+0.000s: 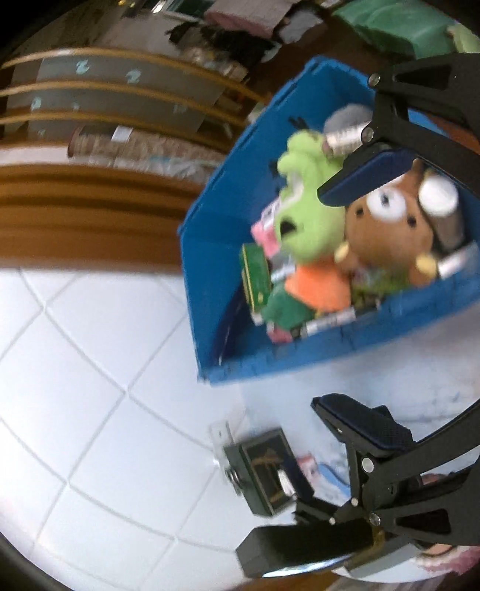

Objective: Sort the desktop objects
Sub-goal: 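Move both tools back from the crate toward the pill bottle and white box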

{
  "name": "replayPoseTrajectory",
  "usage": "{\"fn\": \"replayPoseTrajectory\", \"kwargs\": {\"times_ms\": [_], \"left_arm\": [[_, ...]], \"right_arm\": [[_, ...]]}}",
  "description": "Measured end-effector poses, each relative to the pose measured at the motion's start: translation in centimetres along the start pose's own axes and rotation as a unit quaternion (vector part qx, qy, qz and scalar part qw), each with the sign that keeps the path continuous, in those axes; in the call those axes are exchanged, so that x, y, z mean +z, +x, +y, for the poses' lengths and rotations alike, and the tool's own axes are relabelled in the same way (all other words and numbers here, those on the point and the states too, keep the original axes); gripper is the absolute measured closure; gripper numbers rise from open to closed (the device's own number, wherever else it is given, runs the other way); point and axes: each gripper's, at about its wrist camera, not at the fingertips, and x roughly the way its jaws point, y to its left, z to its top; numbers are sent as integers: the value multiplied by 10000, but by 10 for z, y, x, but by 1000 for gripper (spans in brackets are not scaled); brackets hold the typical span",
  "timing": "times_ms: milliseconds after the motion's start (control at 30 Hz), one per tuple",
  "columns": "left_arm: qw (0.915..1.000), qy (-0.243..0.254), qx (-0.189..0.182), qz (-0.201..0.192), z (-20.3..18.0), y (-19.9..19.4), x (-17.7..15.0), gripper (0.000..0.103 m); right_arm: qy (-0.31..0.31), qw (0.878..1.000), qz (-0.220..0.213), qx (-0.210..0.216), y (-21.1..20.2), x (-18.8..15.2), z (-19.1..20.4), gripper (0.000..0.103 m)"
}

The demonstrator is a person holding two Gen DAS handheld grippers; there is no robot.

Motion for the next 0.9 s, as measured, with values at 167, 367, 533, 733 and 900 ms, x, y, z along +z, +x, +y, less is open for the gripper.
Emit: {"fn": "replayPoseTrajectory", "kwargs": {"times_ms": [167,367,533,733,900], "left_arm": [[9959,-479,688,326,75,-2,-42,15],[9810,-1057,1423,788,158,-5,-94,15],[9657,-1436,1762,1253,207,1,-146,15],[9517,-1716,1877,1719,241,30,-197,15],[9516,-1542,1722,2028,252,67,-217,15]], "right_arm": [[-189,9985,67,513,18,-12,50,0],[-495,9914,339,1161,68,-36,114,0],[-761,9817,881,1506,125,-62,160,0],[-937,9667,1477,1868,191,-89,199,0],[-1201,9529,1865,2067,242,-104,224,0]]}}
